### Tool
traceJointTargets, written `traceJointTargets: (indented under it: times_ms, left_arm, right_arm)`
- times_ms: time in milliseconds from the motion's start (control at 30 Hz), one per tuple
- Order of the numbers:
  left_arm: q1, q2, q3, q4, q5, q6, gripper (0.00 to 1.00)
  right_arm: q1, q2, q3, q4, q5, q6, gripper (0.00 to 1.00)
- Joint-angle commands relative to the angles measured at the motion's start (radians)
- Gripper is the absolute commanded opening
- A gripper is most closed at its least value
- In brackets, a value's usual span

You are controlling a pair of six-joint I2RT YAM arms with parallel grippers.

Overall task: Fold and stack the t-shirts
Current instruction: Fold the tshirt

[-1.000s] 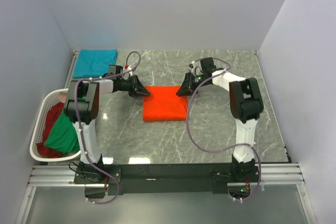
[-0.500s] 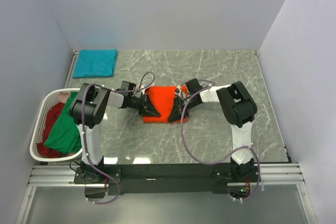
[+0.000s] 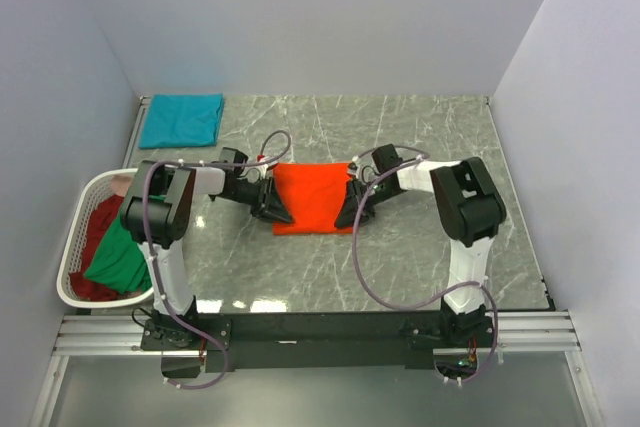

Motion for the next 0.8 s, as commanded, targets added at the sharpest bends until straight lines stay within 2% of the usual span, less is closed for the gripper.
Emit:
traceJointTargets:
  times_ms: [0, 33, 133, 300, 467, 633, 700, 767]
  left_arm:
    - [0.002, -0.101, 0.053, -0.253, 0.032, 0.283, 0.27]
    - [-0.001, -0.107, 0.063, -0.282, 0.066, 0.342, 0.27]
    - [-0.032, -0.112, 0.060, -0.306, 0.077, 0.357, 0.26]
    - [-0.038, -0.051, 0.015, -0.194, 0.010, 0.262, 0.22]
    - [0.009, 0.047, 0.024, -0.128, -0.053, 0.219, 0.22]
    - [0.043, 0.094, 0.055, -0.238, -0.072, 0.352, 0.23]
    - [0.054, 0.039, 0.089, -0.388, -0.020, 0.491, 0.24]
    - [0.066, -0.032, 0.110, -0.474, 0.012, 0.550, 0.25]
  right_arm:
    - [-0.012, -0.141, 0.033, -0.157, 0.021, -0.135, 0.22]
    - [-0.009, -0.150, 0.041, -0.170, 0.016, -0.146, 0.22]
    - [0.017, -0.150, 0.057, -0.171, 0.019, -0.167, 0.23]
    - [0.035, -0.026, 0.055, -0.154, 0.022, -0.176, 0.22]
    - [-0.006, 0.067, 0.049, -0.202, 0.088, -0.287, 0.20]
    - [-0.046, 0.068, 0.057, -0.254, 0.108, -0.347, 0.19]
    - [-0.046, 0.019, 0.084, -0.353, 0.070, -0.406, 0.17]
    - [-0.046, -0.058, 0.138, -0.439, 0.015, -0.449, 0.17]
